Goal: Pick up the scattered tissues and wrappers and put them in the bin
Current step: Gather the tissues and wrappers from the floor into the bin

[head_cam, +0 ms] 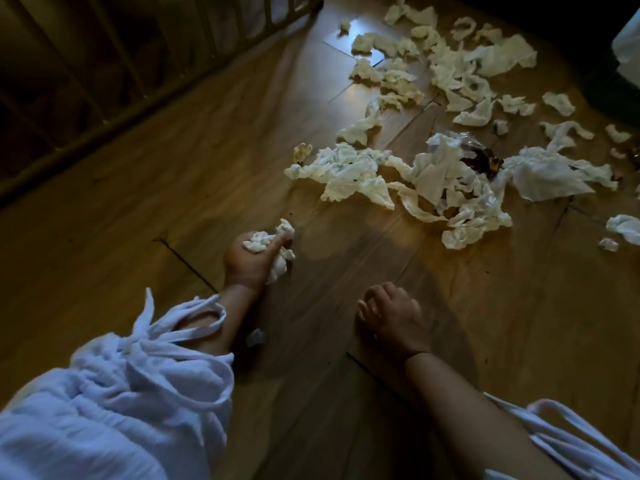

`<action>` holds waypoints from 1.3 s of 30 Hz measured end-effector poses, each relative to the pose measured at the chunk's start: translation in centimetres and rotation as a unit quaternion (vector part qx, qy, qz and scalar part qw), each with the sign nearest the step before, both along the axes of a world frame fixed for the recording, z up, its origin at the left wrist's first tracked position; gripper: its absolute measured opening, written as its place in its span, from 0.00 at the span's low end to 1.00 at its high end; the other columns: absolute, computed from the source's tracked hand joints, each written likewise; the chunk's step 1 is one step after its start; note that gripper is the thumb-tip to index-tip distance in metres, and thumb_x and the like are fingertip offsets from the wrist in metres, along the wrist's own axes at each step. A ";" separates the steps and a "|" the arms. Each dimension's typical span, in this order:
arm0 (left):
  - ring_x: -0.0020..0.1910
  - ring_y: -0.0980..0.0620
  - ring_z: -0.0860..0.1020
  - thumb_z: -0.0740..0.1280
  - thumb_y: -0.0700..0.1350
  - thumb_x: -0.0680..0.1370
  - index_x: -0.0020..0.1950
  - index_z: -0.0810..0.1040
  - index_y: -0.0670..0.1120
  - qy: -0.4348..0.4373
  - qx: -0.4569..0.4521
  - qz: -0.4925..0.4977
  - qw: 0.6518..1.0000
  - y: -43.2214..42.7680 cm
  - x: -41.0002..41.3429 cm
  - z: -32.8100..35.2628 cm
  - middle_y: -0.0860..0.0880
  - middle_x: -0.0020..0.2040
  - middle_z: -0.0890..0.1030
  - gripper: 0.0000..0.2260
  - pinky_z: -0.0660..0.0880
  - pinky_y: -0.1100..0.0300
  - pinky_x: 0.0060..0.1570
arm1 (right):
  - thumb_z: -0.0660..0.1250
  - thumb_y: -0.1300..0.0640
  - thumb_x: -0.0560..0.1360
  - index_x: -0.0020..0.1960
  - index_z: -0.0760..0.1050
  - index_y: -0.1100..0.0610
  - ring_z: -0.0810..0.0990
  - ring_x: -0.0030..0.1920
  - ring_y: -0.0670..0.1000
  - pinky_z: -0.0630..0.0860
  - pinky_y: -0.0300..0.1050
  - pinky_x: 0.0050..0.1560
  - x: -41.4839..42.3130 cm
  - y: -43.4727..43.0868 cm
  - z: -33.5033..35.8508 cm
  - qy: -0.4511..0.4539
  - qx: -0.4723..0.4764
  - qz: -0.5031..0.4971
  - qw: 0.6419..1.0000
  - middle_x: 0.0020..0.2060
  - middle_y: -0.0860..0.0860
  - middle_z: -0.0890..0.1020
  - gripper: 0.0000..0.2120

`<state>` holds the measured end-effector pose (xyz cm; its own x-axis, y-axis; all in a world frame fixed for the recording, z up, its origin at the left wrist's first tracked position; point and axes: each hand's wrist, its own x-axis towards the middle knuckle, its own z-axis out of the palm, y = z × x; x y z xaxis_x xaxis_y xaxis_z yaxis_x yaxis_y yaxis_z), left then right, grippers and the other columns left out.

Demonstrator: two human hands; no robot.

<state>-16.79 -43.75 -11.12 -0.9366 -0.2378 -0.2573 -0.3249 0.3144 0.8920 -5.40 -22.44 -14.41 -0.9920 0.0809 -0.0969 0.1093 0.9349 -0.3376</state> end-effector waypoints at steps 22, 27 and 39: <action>0.44 0.51 0.74 0.71 0.53 0.72 0.38 0.76 0.44 -0.047 -0.001 0.154 0.987 -6.7 0.9 0.6 0.49 0.40 0.77 0.13 0.69 0.66 0.39 | 0.56 0.47 0.72 0.40 0.76 0.52 0.79 0.33 0.51 0.73 0.40 0.33 -1.9 -6.8 -1.0 0.096 0.030 0.175 0.979 0.35 0.48 0.80 0.13; 0.50 0.41 0.77 0.67 0.68 0.66 0.45 0.77 0.45 -0.025 -0.169 -0.026 0.985 -5.7 1.2 -1.7 0.44 0.48 0.80 0.26 0.75 0.51 0.48 | 0.47 0.40 0.73 0.54 0.73 0.51 0.72 0.54 0.55 0.64 0.50 0.55 -1.2 -2.7 -0.3 -0.006 0.018 0.023 1.000 0.53 0.51 0.76 0.23; 0.46 0.47 0.77 0.72 0.51 0.71 0.52 0.75 0.49 0.041 -0.119 -0.061 0.990 -4.0 1.2 -1.7 0.49 0.46 0.78 0.13 0.73 0.56 0.47 | 0.45 0.35 0.73 0.63 0.69 0.48 0.58 0.66 0.52 0.51 0.48 0.67 0.3 -3.0 0.1 -0.046 -0.019 -0.013 0.999 0.65 0.49 0.67 0.28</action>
